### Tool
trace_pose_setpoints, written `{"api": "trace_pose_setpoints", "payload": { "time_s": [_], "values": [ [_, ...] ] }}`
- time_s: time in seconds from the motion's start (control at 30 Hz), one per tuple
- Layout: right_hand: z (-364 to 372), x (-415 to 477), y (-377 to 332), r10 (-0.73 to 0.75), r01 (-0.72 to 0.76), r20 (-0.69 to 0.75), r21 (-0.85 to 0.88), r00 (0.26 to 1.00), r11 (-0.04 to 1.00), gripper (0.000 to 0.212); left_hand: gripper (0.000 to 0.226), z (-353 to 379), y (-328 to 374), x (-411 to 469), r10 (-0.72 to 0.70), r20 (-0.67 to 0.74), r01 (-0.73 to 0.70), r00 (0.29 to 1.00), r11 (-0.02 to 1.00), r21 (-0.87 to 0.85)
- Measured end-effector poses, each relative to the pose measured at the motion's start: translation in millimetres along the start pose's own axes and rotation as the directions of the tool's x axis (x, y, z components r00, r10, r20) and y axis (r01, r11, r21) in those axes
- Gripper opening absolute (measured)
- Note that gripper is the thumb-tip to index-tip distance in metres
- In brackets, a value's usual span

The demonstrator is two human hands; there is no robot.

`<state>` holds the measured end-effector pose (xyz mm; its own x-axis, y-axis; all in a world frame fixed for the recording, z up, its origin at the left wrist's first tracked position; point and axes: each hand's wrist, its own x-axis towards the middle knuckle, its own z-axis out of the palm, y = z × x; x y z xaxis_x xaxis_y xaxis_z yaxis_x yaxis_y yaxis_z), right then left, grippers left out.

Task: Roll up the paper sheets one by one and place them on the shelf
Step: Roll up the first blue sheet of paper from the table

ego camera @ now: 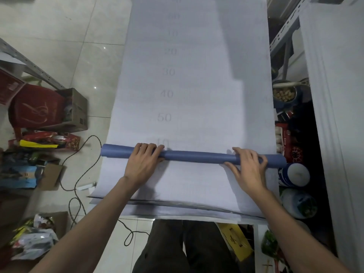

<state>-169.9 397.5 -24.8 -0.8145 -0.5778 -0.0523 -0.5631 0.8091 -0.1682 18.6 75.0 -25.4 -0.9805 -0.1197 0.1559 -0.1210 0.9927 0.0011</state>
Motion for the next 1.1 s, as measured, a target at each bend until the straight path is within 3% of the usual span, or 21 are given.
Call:
{"api": "trace_pose_setpoints", "payload": {
  "time_s": [0.13, 0.27, 0.33, 0.47, 0.67, 0.83, 0.93, 1.1],
  "values": [
    [-1.1, 0.5, 2.3, -0.021, 0.021, -0.023, -0.017, 1.000, 1.000, 0.051, 0.020, 1.7, -3.1, -4.7, 0.020, -0.042, -0.021, 0.999, 1.000, -0.014],
    [2.3, 0.1, -3.0, -0.026, 0.024, -0.072, -0.028, 0.997, 0.999, 0.043, 0.043, 3.9, 3.2, -7.2, -0.040, -0.005, 0.040, 0.999, 0.999, -0.029],
    [3.5, 0.0, -2.3, -0.040, 0.038, -0.020, -0.061, 0.999, 0.997, 0.055, 0.048, 1.7, 3.2, -2.5, -0.054, -0.006, 0.054, 0.999, 0.998, -0.014],
    [3.5, -1.0, 4.7, -0.077, 0.071, -0.047, -0.115, 0.996, 0.991, 0.058, 0.046, -4.5, 0.5, 1.1, -0.038, 0.013, 0.038, 0.999, 0.999, 0.001],
    [3.6, -4.7, 8.2, -0.065, 0.060, -0.110, -0.050, 0.992, 0.997, 0.047, 0.036, -3.6, 0.4, -0.3, 0.001, -0.014, -0.001, 1.000, 1.000, -0.023],
    [4.2, 3.1, 6.3, -0.053, 0.050, -0.078, -0.039, 0.996, 0.998, 0.063, 0.057, -0.8, 2.0, 2.2, -0.022, 0.046, 0.020, 0.999, 0.999, 0.045],
    [0.7, 8.1, 7.4, -0.072, 0.066, -0.070, -0.074, 0.995, 0.995, 0.066, 0.049, -0.9, 1.2, 6.1, -0.024, 0.029, 0.022, 0.999, 0.998, 0.053],
    [-1.7, 11.7, 15.0, -0.049, 0.052, -0.095, 0.030, 0.994, 0.998, 0.046, 0.034, -0.3, -0.9, -1.6, -0.001, 0.015, 0.001, 1.000, 1.000, 0.006]
  ]
}}
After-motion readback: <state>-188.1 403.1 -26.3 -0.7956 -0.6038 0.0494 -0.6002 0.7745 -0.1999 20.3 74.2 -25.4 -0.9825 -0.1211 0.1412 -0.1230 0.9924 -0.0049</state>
